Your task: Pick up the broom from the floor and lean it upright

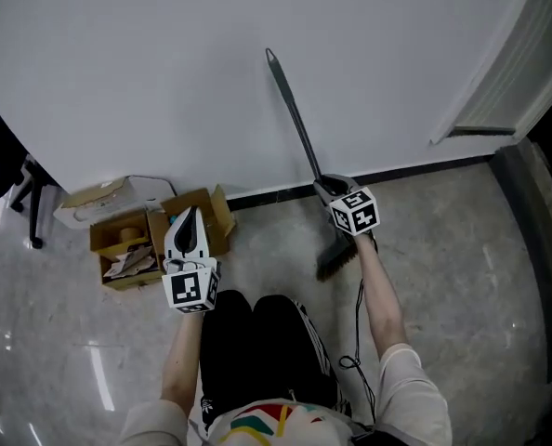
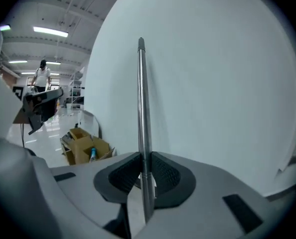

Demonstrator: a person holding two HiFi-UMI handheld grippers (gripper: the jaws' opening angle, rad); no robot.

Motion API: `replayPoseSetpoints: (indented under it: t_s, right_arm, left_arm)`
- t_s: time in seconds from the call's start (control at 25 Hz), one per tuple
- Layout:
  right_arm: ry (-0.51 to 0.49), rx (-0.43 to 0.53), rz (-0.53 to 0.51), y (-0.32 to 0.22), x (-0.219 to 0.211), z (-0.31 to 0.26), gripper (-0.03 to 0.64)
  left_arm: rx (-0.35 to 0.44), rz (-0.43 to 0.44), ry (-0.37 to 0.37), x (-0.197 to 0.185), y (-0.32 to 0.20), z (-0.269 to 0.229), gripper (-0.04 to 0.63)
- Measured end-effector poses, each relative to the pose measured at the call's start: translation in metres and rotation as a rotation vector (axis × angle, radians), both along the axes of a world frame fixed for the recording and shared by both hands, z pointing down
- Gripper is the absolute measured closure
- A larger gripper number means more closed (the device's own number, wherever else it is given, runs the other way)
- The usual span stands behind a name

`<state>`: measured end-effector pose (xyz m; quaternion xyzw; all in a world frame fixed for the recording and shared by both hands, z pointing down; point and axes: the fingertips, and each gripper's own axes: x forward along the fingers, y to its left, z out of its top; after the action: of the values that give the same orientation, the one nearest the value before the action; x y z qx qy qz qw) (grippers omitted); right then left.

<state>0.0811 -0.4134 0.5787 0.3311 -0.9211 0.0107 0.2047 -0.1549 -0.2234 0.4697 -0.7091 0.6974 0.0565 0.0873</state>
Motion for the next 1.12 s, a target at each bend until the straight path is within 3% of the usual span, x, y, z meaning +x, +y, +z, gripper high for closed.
replayPoseSetpoints:
  t_s: [0.24,0.36,0.44,0.92,1.12]
  right_arm:
    - [-0.159,0.006,0.239,-0.030,0.052,-0.027,0.537]
    - [-0.194,0.008,0.305,-0.045,0.063,-0.032,0.537]
    - [-0.214,0.003,0.336,-0.055,0.067,-0.033,0.537]
    - [-0.304,0.018,0.423,-0.079,0.065,-0.027,0.535]
    - [-0.261,0.045,0.453,-0.071,0.071,-0.026,0.534]
  left_arm:
    - [0.013,0.060,-0.003,0.033,-0.018,-0.009,0.550]
    - [0.011,0.074,-0.063,0.046,-0.023,-0.011,0.551]
    - [0.005,0.087,-0.106,0.054,-0.025,-0.008,0.551]
    - [-0.015,0.067,-0.132,0.046,-0.016,0.002,0.551]
    - [-0.020,0.057,-0.106,0.047,-0.009,0.006,0.551]
